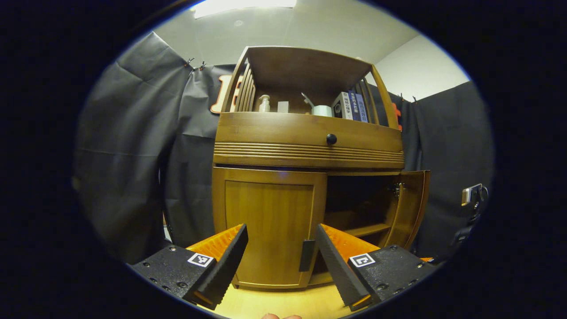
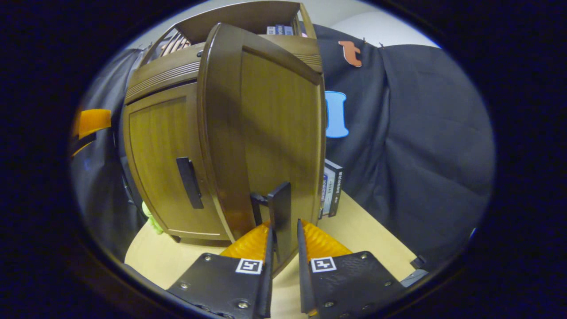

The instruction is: Open the right door of the double-door shoe cabinet with the right hand, and open the left door with the left hand.

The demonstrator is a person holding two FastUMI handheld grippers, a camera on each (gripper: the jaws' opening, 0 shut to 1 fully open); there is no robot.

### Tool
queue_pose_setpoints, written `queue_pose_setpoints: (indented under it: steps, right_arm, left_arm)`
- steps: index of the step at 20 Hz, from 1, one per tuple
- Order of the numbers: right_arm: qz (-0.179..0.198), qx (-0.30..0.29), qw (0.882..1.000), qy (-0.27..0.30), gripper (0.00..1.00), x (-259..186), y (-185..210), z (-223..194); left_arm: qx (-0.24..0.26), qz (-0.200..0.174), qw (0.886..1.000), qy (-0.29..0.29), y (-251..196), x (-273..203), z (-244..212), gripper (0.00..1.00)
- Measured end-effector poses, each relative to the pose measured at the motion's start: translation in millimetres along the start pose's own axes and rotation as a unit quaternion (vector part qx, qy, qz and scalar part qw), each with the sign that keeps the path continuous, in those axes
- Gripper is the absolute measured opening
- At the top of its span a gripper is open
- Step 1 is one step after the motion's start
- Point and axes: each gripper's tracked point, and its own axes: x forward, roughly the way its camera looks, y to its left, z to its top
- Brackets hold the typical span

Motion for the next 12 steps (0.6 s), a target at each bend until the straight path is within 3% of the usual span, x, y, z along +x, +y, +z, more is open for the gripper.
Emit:
queue_pose_setpoints:
  steps: [1,7,8,11,12]
  right_arm:
    - [-0.004,-0.002,1.0,0.0,0.25,-1,-3,0]
    - [-0.021,0.004,1.0,0.004,0.25,-3,-20,-2]
    - [-0.027,0.005,1.0,0.005,0.25,-4,-24,-3]
    - [-0.036,0.012,0.999,0.008,0.25,-5,-32,-3]
    - [-0.041,0.01,0.999,0.005,0.25,-2,-36,-3]
  left_arm:
    - [-0.001,-0.003,1.0,0.001,-4,0,-1,0.99]
    - [-0.011,-0.018,1.0,0.006,-26,2,-5,0.92]
    - [-0.012,-0.021,1.0,0.007,-30,3,-4,0.96]
    - [-0.012,-0.027,1.0,0.007,-41,3,-6,0.92]
    - [-0.011,-0.028,1.0,0.007,-44,3,-6,0.96]
